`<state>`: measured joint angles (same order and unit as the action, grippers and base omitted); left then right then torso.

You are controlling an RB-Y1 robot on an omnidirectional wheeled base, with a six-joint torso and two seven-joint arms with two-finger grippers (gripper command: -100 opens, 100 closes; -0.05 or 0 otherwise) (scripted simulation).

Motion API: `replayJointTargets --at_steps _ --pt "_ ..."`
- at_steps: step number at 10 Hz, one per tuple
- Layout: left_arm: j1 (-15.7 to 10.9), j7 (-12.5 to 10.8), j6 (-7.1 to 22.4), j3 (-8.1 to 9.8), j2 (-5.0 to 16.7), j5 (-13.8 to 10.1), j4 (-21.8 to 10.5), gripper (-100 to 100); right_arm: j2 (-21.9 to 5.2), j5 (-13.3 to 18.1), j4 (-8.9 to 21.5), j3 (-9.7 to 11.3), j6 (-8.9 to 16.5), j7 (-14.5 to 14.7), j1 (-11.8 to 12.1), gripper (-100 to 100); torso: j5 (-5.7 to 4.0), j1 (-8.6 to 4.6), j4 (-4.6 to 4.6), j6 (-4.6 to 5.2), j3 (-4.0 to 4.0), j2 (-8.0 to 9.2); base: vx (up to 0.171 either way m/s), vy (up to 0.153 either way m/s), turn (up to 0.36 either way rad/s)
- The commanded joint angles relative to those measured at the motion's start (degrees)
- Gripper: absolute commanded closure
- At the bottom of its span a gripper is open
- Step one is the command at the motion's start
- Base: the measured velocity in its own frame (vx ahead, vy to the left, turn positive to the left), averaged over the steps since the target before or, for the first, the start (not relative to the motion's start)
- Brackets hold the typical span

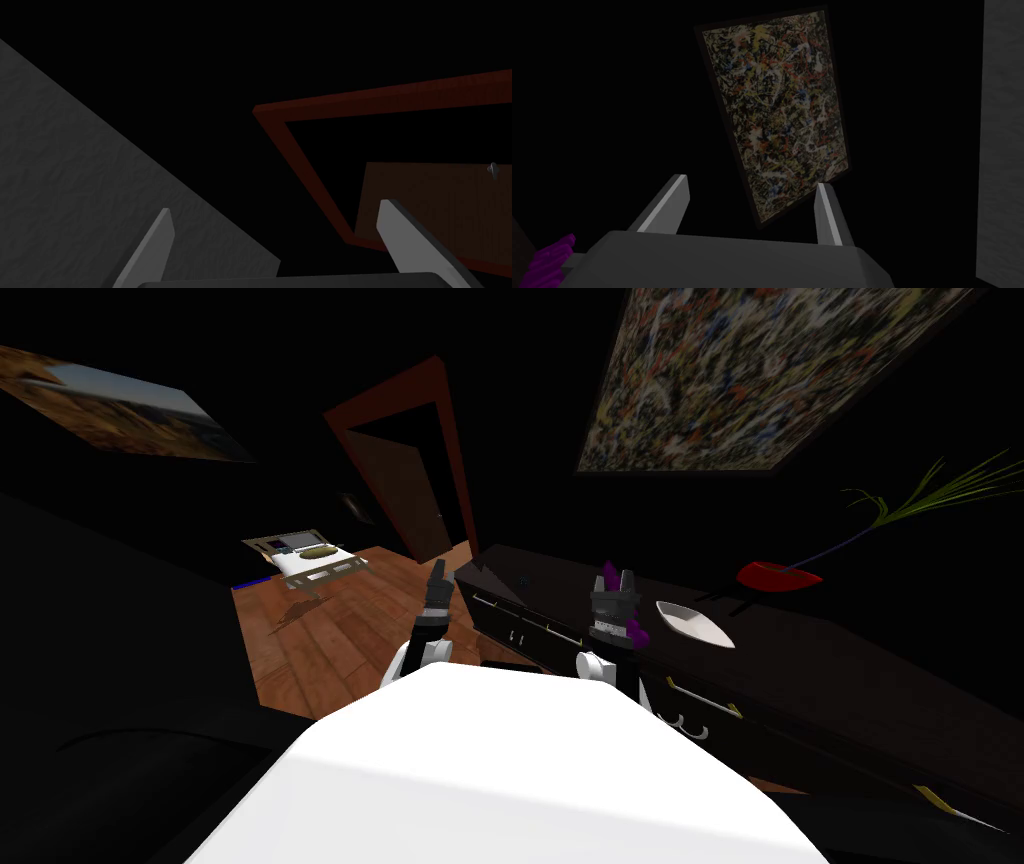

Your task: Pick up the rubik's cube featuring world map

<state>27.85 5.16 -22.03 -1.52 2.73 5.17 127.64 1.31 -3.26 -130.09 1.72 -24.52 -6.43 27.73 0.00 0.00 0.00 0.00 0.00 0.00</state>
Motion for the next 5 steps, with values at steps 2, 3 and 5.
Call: replayJointTargets --at_steps 2,3,5 --pt "0.0 0.0 0.0 0.00 0.0 0.0 0.0 0 -4.2 0.0 0.5 1.0 -0.5 0.2 -0.4 -100 0.01 0.03 0.01 -0.01 0.03 0.05 -0.032 0.020 0.047" --pt "0.0 0.0 0.0 0.00 0.0 0.0 0.0 0 -6.0 0.1 1.0 1.6 -0.9 0.4 -0.7 -100 0.02 0.08 0.03 -0.01 0.08 0.14 -0.064 0.038 0.090" --pt "0.0 0.0 0.0 0.00 0.0 0.0 0.0 0 -9.1 0.1 1.6 2.3 -1.3 0.6 -1.0 -100 0.02 0.09 0.04 0.00 0.11 0.19 -0.047 0.026 0.032"
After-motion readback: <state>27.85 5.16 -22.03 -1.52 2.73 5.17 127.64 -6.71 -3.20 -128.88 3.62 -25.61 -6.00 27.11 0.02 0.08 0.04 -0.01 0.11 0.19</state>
